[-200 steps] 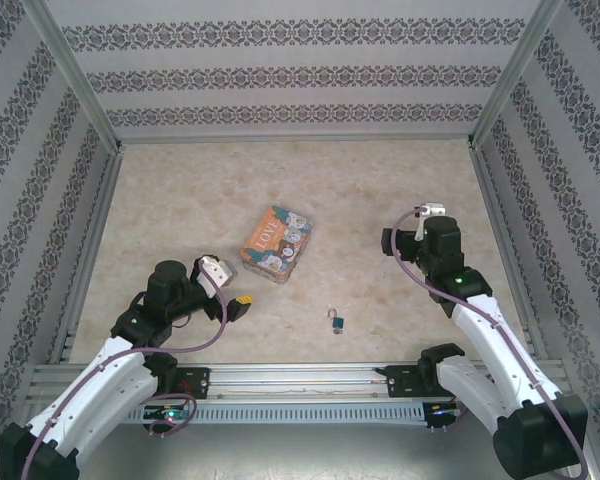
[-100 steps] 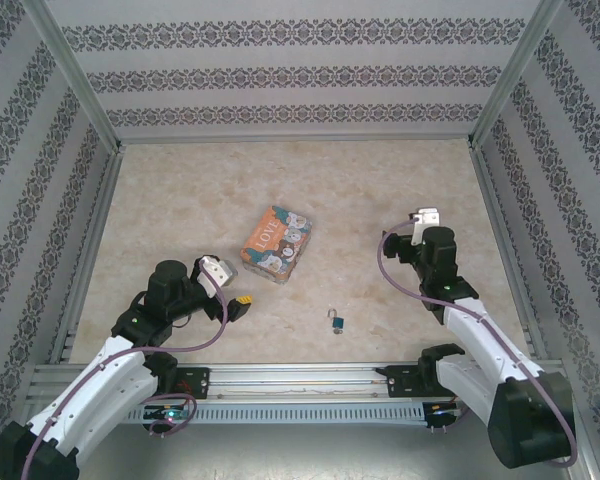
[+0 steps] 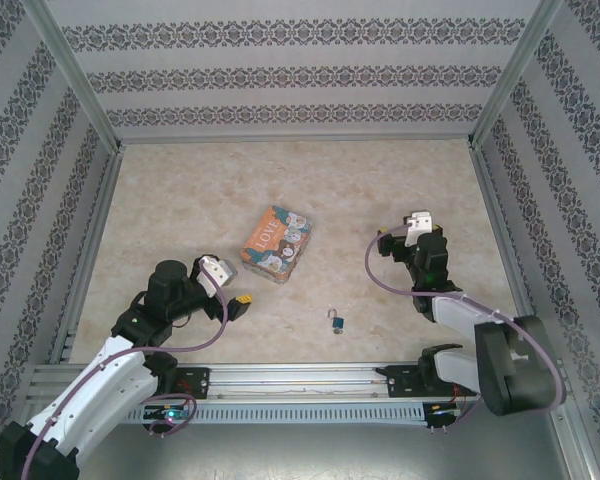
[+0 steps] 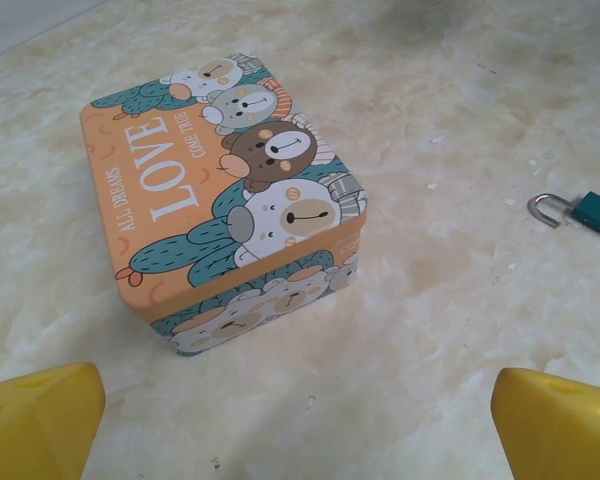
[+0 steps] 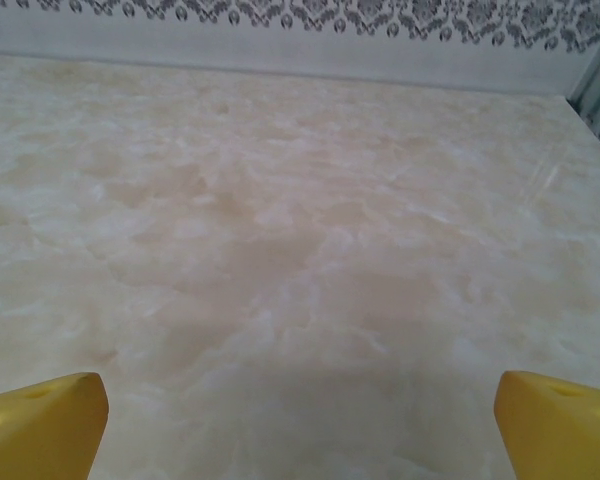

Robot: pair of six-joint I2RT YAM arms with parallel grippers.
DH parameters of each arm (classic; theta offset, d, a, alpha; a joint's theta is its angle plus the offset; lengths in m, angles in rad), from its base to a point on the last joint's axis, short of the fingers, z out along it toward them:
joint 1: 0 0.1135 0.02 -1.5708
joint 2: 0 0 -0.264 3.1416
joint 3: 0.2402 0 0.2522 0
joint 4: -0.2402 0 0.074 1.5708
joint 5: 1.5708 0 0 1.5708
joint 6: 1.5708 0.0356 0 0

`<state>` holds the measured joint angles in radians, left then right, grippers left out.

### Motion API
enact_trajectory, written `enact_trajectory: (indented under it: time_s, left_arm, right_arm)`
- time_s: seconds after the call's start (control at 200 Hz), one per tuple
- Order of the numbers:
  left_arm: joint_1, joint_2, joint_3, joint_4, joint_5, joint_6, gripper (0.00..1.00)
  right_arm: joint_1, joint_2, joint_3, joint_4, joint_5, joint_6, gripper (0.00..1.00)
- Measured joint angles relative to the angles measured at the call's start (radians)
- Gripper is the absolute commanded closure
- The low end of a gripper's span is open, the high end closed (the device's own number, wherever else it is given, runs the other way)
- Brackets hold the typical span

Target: Unlock the padlock with the key

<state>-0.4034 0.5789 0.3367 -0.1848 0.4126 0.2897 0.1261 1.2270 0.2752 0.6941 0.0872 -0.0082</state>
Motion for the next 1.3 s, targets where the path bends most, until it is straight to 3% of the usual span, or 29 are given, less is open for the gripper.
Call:
enact_trajectory:
  time_s: [0.545, 0.779, 0.989, 1.299]
  left_arm:
    - [0.0, 0.0, 0.0, 0.0, -0.087, 0.002, 0.01]
    - [0.002, 0.0, 0.0, 0.002, -0.161, -0.007, 0.01]
    - [0.019, 0.026, 0.008, 0.038, -0.302, -0.122, 0.01]
    - [0.054, 0.132, 0.014, 0.189, -0.602, -0.285, 0.01]
  right_arm:
    - [-0.06, 0.29, -0.002, 0.332, -0.051, -0.043, 0.02]
    - [-0.099, 0.307, 0.077, 0.274, -0.047, 0.006, 0.02]
    - [-0.111, 0.307, 0.091, 0.258, -0.047, 0.029, 0.02]
    - [-0.111, 0.307, 0.091, 0.251, -0.047, 0.033, 0.02]
